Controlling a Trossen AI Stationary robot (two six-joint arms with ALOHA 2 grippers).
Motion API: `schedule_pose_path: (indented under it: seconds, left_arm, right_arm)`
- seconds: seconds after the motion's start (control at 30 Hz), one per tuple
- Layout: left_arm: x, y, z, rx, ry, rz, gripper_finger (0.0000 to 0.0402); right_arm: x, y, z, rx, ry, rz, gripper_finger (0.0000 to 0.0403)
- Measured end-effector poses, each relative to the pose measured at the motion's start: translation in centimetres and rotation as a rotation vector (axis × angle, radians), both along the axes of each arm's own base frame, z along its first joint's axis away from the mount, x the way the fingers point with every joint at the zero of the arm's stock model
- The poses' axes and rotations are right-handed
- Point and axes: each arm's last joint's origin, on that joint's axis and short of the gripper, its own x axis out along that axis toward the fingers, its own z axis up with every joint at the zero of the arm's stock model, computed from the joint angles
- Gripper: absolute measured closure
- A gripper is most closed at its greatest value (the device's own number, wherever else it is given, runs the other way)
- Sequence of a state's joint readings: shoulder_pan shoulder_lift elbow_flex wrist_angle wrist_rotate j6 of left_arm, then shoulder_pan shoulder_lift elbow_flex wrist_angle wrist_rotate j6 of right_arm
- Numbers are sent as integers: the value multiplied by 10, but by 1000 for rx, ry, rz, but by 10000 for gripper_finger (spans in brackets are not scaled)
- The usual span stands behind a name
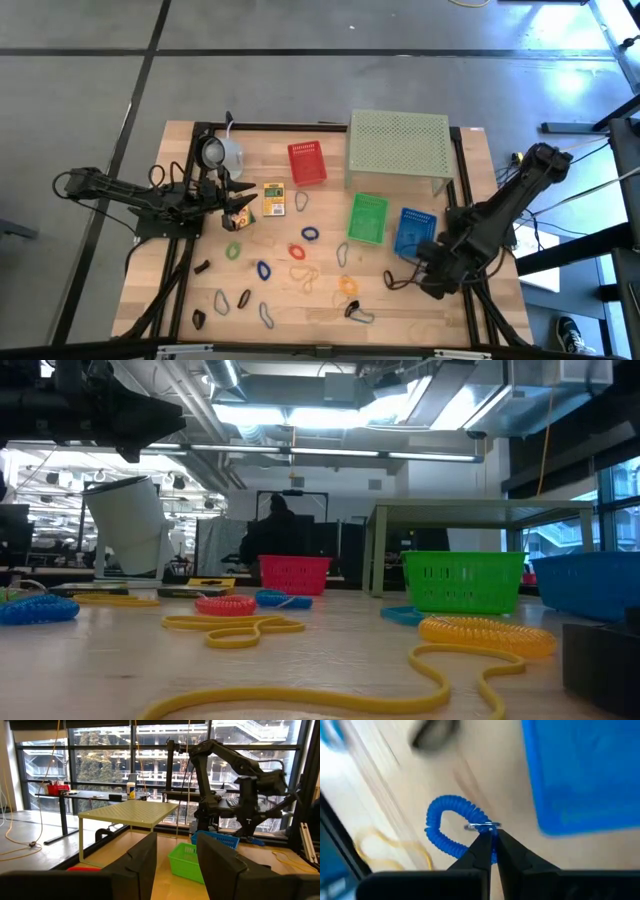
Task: Pick & Place Office Desk Supplies
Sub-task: Put the blue spring keychain into the blue bin
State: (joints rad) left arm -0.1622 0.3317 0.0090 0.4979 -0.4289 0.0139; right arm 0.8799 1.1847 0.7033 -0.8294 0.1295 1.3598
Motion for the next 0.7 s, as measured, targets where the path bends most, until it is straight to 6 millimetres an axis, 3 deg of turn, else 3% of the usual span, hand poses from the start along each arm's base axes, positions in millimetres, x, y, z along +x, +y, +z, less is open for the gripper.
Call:
schedule_pose_path:
  seconds: [0.37, 0.7]
  left_arm:
    - [0, 0, 0, 0, 0, 0, 269]
    - [0, 0, 0, 0, 0, 0, 269]
  right_arm:
    - [5, -22, 32, -376, -605, -134, 382]
    - [11, -24, 43, -565, -872, -271, 375]
